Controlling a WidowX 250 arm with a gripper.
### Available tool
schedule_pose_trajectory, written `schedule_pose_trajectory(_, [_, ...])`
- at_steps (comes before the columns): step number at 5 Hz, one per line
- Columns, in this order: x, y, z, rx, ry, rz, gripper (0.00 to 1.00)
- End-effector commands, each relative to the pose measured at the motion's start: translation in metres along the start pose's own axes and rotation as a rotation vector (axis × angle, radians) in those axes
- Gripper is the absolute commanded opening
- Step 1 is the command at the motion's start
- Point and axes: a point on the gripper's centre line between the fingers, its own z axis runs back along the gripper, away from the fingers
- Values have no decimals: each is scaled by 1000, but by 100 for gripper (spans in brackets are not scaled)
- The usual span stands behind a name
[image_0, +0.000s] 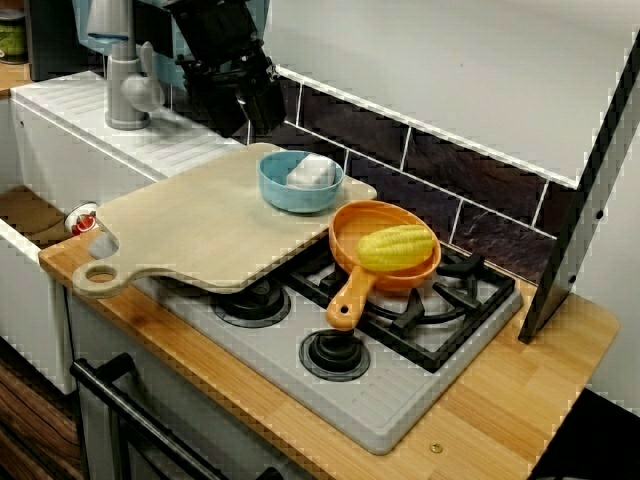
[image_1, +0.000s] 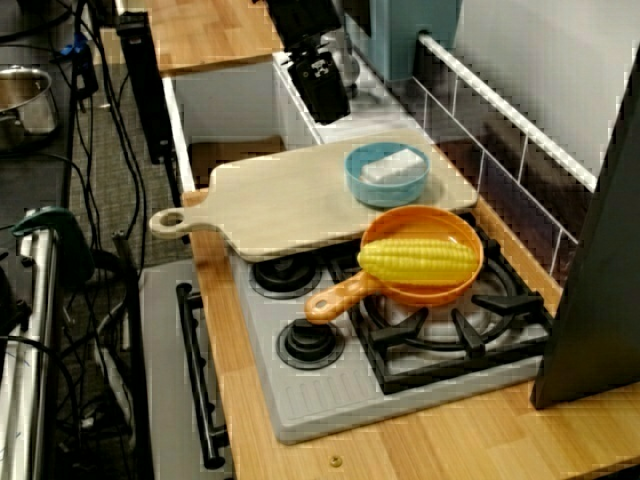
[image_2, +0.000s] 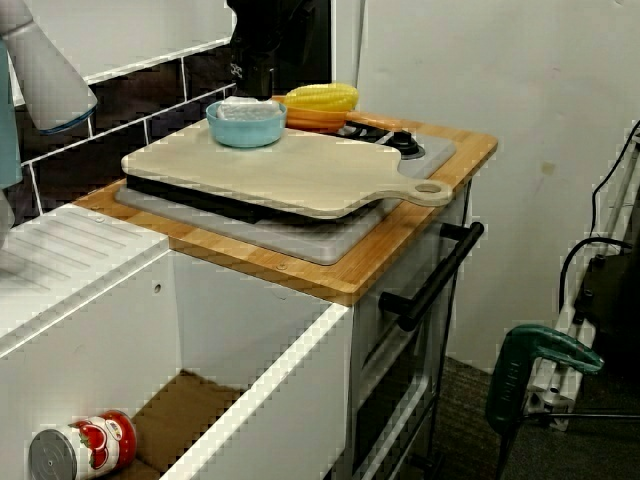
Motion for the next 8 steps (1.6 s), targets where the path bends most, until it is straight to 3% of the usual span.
schedule_pose_trajectory(1, [-8,-20,4,47,5,-146,100])
schedule_pose_trajectory(5, [-22,-56,-9,35,42,-322,100])
schedule_pose_trajectory(6, [-27,-69,-17,58,42,-342,100])
schedule_pose_trajectory(8, [-48,-94,-52,140,29,-348,100])
